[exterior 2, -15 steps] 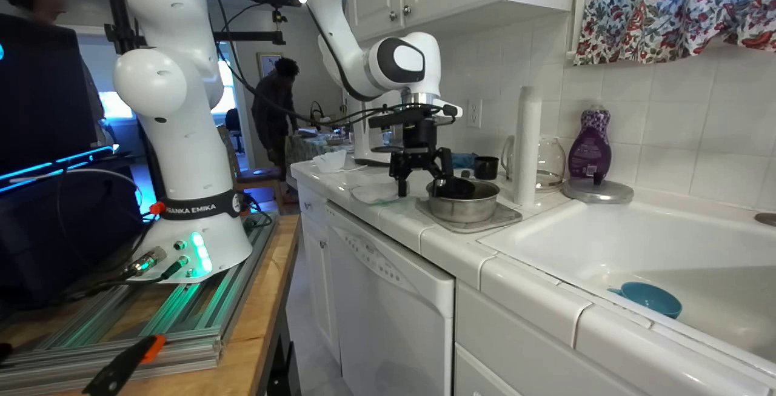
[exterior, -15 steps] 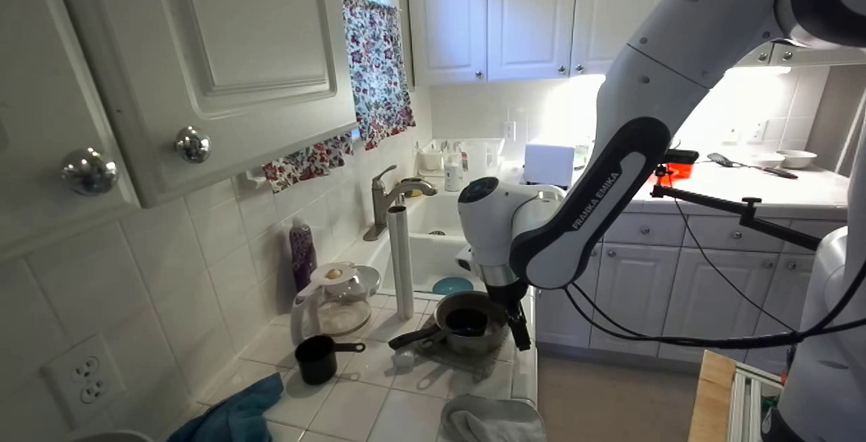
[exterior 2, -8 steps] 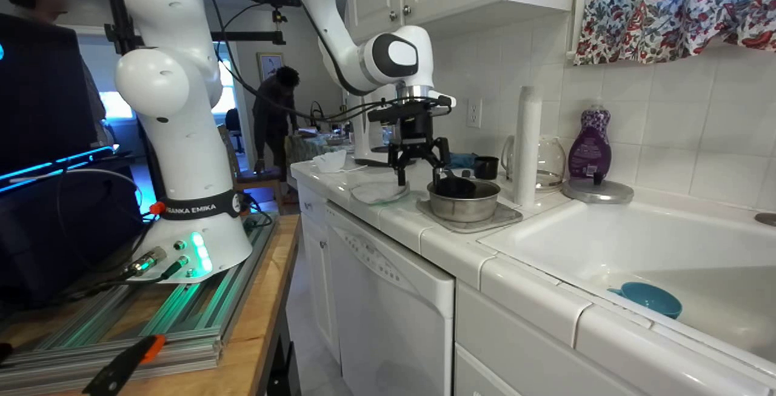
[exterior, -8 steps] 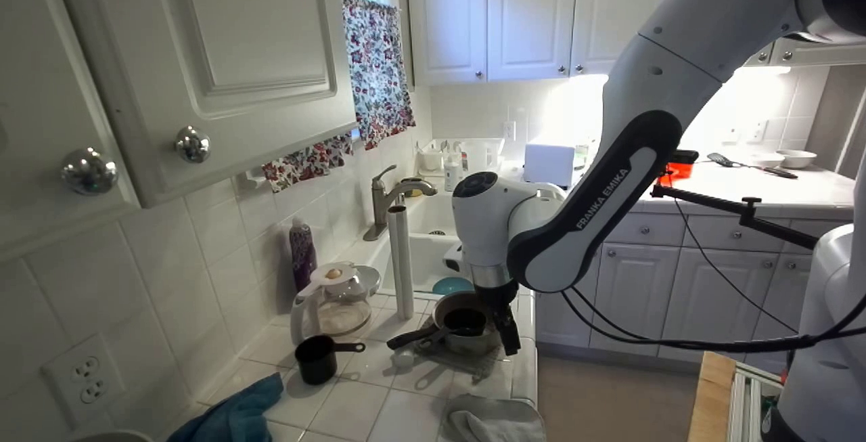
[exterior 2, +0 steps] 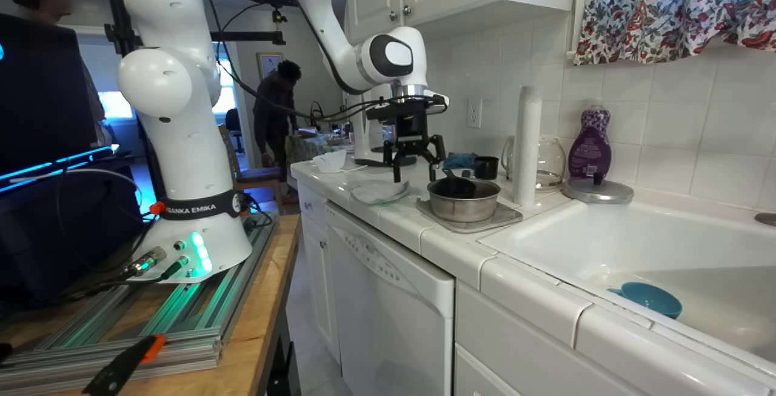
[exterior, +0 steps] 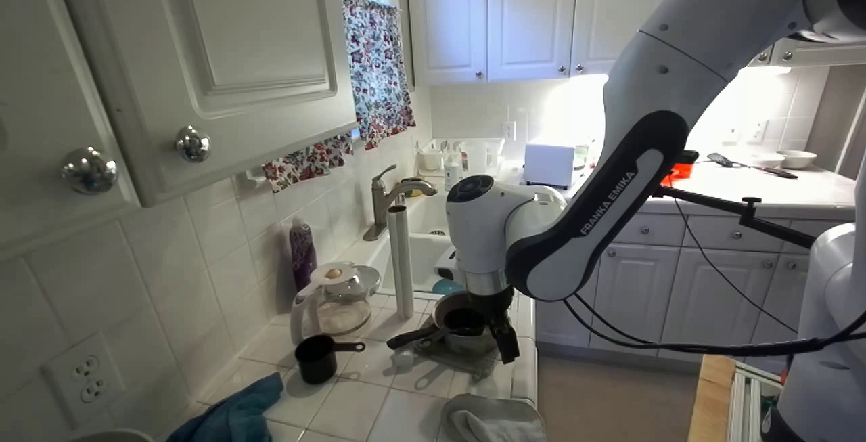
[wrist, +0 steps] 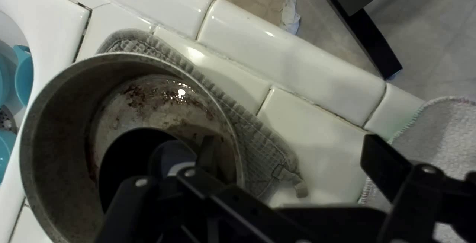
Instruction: Pick up the scoop, put it upright, move the pot and the bag to the left
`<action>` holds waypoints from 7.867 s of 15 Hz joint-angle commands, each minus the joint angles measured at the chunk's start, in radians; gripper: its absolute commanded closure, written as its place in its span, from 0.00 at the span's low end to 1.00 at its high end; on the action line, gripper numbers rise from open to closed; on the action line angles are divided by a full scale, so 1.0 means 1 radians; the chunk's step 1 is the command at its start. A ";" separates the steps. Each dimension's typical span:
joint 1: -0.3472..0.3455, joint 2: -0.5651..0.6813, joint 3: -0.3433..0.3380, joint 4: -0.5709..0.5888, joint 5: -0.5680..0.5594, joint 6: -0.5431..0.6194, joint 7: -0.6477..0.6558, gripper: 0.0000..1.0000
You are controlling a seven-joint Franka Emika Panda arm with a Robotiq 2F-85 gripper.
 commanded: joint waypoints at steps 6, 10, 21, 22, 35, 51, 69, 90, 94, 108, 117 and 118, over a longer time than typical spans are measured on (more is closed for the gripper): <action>0.010 0.073 0.001 0.038 -0.063 0.025 -0.004 0.00; 0.015 0.108 -0.001 0.058 -0.093 0.053 -0.003 0.26; 0.017 0.127 -0.006 0.092 -0.098 0.075 0.013 0.95; 0.016 0.125 -0.007 0.095 -0.097 0.074 0.014 1.00; 0.110 0.093 0.028 0.124 -0.344 0.003 0.158 0.98; 0.135 0.155 0.120 0.129 -0.539 0.380 0.113 0.98; 0.110 0.306 0.139 0.252 -0.502 0.463 -0.199 0.98; 0.209 0.672 0.169 0.813 -0.321 0.320 -0.555 0.98; 0.259 0.750 0.155 0.919 -0.302 0.250 -0.548 0.98; 0.303 0.516 0.100 0.638 -0.329 0.259 -0.247 0.00; 0.504 0.116 -0.215 0.190 -0.541 0.354 0.342 0.00; 0.530 0.070 -0.246 0.153 -0.568 0.345 0.414 0.00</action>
